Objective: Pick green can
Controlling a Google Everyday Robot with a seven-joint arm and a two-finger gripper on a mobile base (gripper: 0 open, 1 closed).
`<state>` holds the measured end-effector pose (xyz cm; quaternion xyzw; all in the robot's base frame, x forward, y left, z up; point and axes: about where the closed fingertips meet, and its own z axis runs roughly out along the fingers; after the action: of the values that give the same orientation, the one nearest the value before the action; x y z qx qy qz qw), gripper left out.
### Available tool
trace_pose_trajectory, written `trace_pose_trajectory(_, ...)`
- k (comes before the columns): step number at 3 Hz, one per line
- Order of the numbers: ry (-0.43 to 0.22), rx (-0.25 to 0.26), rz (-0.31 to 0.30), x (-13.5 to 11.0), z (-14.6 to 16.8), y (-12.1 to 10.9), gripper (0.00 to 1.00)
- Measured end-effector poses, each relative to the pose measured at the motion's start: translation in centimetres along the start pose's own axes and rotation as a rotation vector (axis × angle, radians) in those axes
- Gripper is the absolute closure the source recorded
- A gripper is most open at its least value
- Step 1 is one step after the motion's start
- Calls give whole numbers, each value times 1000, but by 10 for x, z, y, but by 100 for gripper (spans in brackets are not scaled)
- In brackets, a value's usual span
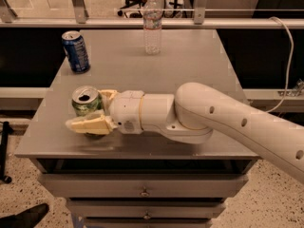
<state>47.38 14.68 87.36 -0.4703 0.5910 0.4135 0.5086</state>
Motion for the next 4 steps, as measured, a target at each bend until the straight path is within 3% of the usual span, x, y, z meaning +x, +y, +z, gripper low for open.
trace_pose_trajectory(1,-10,14,4,2,0,0,65)
trace_pose_trajectory(2,-16,68,-17,-5,-16,-7,88)
trace_pose_trajectory(3,-33,158,-59,-24,-52,-22,100)
trace_pose_trajectory(4,-76,263,-106,-50,-99,-39,100)
